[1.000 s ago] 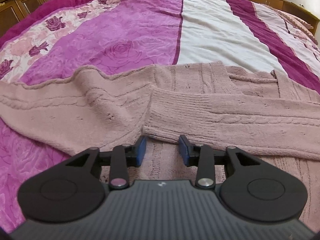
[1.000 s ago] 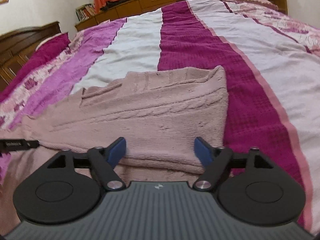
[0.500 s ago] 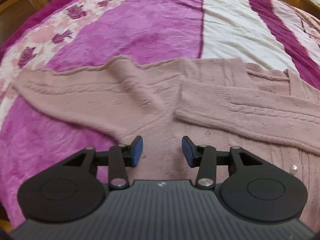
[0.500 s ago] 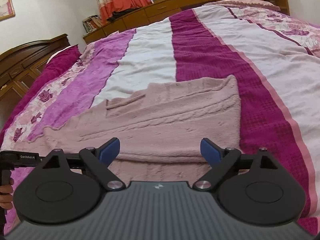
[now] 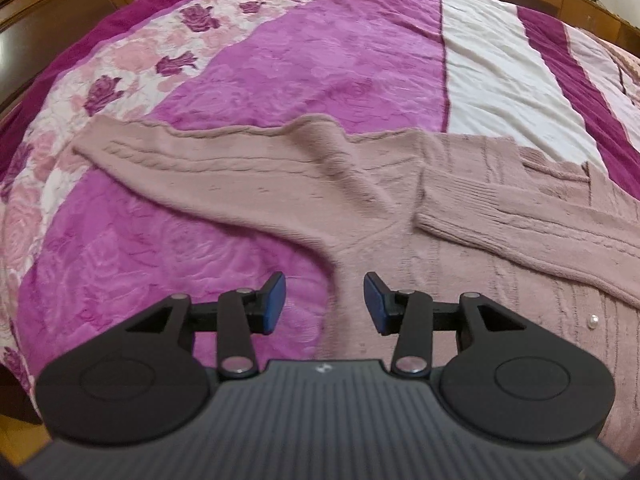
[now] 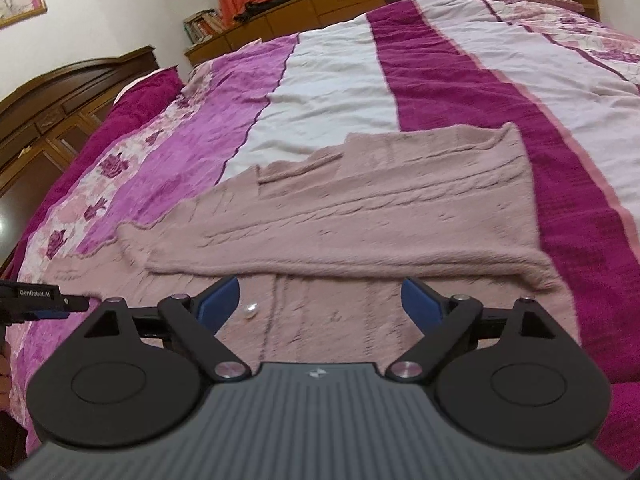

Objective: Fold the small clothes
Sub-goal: 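Move the left tool to the cuff of the other long sleeve, then grasp the sleeve cuff with the left tool, then lay the held sleeve across the cardigan body and open the left tool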

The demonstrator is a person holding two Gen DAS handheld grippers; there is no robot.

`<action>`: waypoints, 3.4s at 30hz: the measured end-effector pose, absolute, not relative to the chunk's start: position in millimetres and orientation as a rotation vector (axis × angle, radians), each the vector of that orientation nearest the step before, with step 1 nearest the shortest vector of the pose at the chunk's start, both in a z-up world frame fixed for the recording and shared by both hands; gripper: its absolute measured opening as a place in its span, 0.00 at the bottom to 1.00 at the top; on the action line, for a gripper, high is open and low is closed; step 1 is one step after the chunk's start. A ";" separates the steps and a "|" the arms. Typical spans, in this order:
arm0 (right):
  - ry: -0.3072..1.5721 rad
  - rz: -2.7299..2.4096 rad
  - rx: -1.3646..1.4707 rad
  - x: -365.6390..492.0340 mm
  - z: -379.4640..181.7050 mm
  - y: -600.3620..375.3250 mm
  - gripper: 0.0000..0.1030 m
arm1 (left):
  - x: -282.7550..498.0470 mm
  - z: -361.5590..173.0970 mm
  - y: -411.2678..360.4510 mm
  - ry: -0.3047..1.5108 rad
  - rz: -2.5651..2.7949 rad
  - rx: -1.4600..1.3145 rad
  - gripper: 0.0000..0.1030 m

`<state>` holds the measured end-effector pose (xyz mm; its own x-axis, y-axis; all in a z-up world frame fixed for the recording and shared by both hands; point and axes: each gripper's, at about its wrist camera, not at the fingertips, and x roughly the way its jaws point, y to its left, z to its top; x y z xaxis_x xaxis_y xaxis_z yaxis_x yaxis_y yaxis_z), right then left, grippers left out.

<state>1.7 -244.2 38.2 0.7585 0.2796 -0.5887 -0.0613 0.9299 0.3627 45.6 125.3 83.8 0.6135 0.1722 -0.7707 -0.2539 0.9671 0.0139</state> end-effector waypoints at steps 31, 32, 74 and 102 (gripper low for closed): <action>0.879 0.166 0.130 60.3 33.2 -98.5 0.93 | 89.5 72.1 268.0 0.794 0.472 -0.263 0.44; 0.886 0.159 0.131 62.6 32.3 -97.2 0.93 | 93.9 69.0 271.7 0.796 0.480 -0.270 0.44; 0.917 0.133 0.145 73.5 16.5 -97.0 0.98 | 135.8 26.7 284.6 0.735 0.542 -0.212 0.09; 0.894 0.101 0.227 31.0 27.1 -164.9 0.98 | 76.4 132.9 186.4 0.405 0.260 -0.270 0.08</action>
